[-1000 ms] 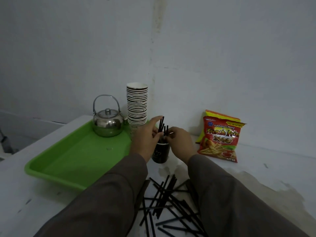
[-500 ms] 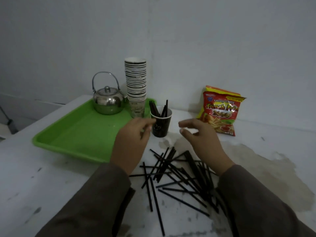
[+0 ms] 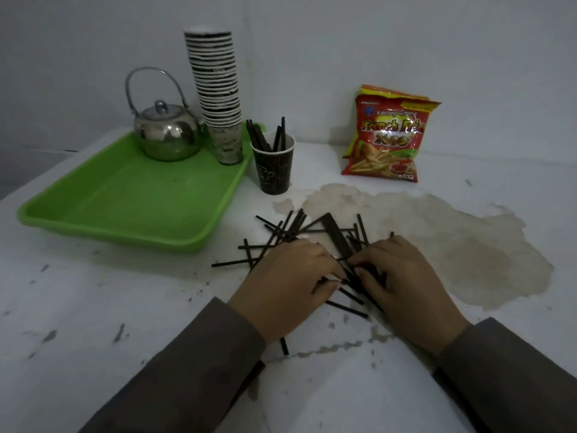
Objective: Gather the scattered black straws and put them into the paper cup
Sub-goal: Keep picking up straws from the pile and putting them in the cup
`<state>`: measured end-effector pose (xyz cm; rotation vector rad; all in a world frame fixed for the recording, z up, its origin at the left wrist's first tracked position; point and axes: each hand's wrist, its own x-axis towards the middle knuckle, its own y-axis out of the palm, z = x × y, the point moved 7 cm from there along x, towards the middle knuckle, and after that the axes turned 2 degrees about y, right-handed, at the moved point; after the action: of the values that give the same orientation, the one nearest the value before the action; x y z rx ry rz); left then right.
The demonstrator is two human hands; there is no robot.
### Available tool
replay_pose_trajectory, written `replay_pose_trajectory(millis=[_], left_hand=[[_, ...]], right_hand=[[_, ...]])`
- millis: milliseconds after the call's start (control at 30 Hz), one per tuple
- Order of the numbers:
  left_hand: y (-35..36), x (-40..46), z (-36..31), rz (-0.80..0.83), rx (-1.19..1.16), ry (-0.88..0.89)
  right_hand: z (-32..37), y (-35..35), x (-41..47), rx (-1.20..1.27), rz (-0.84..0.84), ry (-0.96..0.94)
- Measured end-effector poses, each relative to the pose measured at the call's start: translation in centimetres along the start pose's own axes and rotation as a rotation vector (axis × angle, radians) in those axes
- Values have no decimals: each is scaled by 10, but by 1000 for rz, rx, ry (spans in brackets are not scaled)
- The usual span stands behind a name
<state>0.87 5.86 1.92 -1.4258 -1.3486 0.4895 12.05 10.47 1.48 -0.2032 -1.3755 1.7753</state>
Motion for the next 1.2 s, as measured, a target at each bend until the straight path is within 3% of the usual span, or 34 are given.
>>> replay_pose_trajectory(millis=[133, 367, 533, 867, 1200], left_hand=[[11, -3, 0, 32, 21, -4], [21, -6, 8, 123, 17, 23], [18, -6, 10, 113, -15, 30], [18, -5, 4, 97, 2, 21], [27, -5, 0, 119, 48, -15]], right_hand=[[-4, -4, -4, -64, -60, 34], [-44, -27, -6, -110, -275, 351], [-54, -18, -5, -193, -163, 425], [-40, -4, 1, -298, -37, 289], [-41, -8, -1, -184, -20, 347]])
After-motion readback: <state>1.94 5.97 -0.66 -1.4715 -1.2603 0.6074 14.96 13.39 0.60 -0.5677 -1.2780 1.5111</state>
